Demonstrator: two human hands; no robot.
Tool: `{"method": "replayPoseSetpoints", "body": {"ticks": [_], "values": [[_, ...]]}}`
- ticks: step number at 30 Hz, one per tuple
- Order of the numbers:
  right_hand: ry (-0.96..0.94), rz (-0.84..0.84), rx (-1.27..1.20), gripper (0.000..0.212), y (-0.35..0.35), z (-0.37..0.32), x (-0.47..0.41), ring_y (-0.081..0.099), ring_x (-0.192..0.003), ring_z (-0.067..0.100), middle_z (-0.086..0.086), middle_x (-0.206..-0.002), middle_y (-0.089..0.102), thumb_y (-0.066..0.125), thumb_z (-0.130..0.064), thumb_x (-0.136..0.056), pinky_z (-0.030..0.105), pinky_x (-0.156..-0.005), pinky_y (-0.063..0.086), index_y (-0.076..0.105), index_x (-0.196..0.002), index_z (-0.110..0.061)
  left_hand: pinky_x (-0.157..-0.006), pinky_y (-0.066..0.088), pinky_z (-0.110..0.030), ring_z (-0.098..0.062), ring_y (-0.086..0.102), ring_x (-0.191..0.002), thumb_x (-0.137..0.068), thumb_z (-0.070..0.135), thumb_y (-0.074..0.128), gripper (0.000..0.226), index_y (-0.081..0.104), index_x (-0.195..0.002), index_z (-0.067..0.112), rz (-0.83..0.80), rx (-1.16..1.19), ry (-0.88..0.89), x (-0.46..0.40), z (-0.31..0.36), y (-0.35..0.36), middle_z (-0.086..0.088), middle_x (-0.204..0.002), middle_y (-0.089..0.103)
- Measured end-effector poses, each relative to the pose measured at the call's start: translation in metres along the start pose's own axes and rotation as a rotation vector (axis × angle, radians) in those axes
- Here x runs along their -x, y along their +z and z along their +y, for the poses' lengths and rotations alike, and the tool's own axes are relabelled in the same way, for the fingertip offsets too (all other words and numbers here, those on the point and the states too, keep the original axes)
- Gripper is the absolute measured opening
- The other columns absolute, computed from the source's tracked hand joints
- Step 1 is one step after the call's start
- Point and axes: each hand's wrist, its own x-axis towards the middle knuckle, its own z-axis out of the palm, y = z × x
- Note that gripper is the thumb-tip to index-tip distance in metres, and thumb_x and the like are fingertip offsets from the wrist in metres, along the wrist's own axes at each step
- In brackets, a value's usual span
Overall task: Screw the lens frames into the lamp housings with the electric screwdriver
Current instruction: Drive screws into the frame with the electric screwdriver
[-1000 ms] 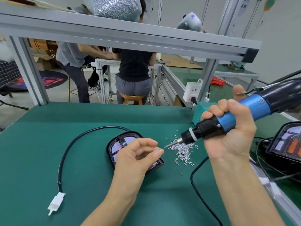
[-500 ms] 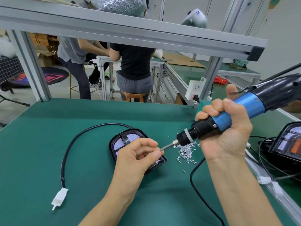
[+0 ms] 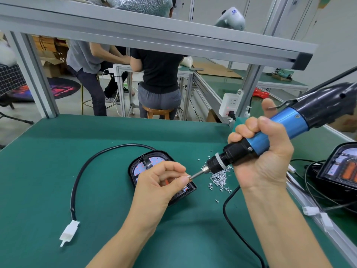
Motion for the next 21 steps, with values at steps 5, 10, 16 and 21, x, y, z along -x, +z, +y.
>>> {"method": "replayPoseSetpoints", "body": {"ticks": [5, 10, 16, 21], "values": [[-0.006, -0.013, -0.009, 0.026, 0.001, -0.002, -0.0011, 0.044, -0.052, 0.006, -0.008, -0.059, 0.046, 0.047, -0.01, -0.077, 0.02, -0.053, 0.043, 0.055, -0.098, -0.024, -0.058, 0.039, -0.009, -0.005, 0.053, -0.06, -0.075, -0.002, 0.073, 0.017, 0.069, -0.078, 0.015, -0.024, -0.071, 0.047, 0.0002, 0.0038, -0.002, 0.0, -0.07, 0.072], [-0.007, -0.031, 0.014, 0.028, 0.0037, -0.0021, -0.0014, 0.043, -0.051, 0.006, -0.007, -0.059, 0.046, 0.047, -0.008, -0.077, 0.02, -0.053, 0.043, 0.054, -0.1, -0.023, -0.056, 0.039, -0.008, -0.006, 0.048, -0.058, -0.076, -0.002, 0.073, 0.018, 0.07, -0.077, 0.015, -0.016, -0.066, 0.033, 0.0025, 0.0019, -0.0002, -0.002, -0.07, 0.072], [0.0, -0.031, 0.012, 0.028, 0.0028, -0.0022, -0.0018, 0.044, -0.051, 0.006, -0.007, -0.058, 0.047, 0.048, -0.009, -0.077, 0.02, -0.053, 0.044, 0.054, -0.1, -0.022, -0.057, 0.04, -0.009, -0.006, 0.048, -0.059, -0.076, -0.001, 0.073, 0.016, 0.07, -0.079, 0.014, -0.011, -0.046, 0.007, 0.001, 0.0016, 0.0026, 0.001, -0.069, 0.071], [-0.004, -0.037, 0.018, 0.028, 0.0031, -0.0032, -0.0026, 0.044, -0.051, 0.006, -0.007, -0.058, 0.047, 0.048, -0.009, -0.076, 0.02, -0.053, 0.044, 0.054, -0.1, -0.022, -0.058, 0.041, -0.009, -0.005, 0.051, -0.059, -0.076, -0.003, 0.073, 0.017, 0.069, -0.08, 0.013, -0.016, -0.037, 0.021, 0.0011, 0.0015, 0.0018, -0.002, -0.071, 0.072]]}}
